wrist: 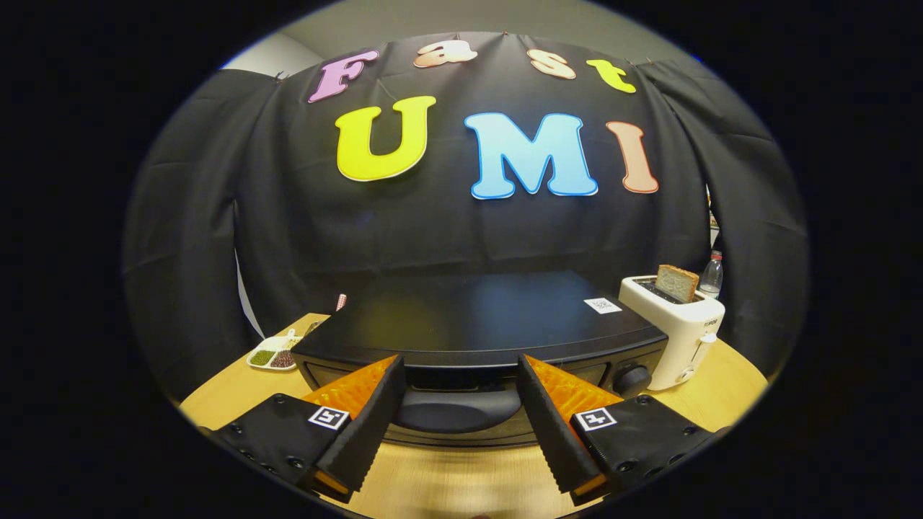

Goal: Open the toaster oven, put the food inside, and close the toaster oven door.

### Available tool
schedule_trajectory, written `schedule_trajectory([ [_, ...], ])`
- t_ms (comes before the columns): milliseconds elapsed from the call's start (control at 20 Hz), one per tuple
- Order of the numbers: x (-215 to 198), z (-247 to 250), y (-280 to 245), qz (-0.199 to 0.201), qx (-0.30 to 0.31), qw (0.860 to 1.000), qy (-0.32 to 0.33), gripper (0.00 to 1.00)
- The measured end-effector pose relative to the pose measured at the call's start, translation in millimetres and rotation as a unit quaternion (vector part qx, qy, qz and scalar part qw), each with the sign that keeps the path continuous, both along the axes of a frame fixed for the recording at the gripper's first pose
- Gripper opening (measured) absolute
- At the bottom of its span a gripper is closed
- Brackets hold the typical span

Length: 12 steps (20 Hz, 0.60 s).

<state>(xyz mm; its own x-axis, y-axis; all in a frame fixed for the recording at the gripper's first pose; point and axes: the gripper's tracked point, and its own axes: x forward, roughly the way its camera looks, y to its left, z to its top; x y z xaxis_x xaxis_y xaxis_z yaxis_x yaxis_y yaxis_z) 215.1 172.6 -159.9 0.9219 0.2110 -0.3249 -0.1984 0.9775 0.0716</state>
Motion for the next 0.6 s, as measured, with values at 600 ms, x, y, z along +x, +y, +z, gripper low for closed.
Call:
schedule_trajectory([
  [600,-30,-8,-1,0.003,-0.013,1.000,-0.014,0.98],
])
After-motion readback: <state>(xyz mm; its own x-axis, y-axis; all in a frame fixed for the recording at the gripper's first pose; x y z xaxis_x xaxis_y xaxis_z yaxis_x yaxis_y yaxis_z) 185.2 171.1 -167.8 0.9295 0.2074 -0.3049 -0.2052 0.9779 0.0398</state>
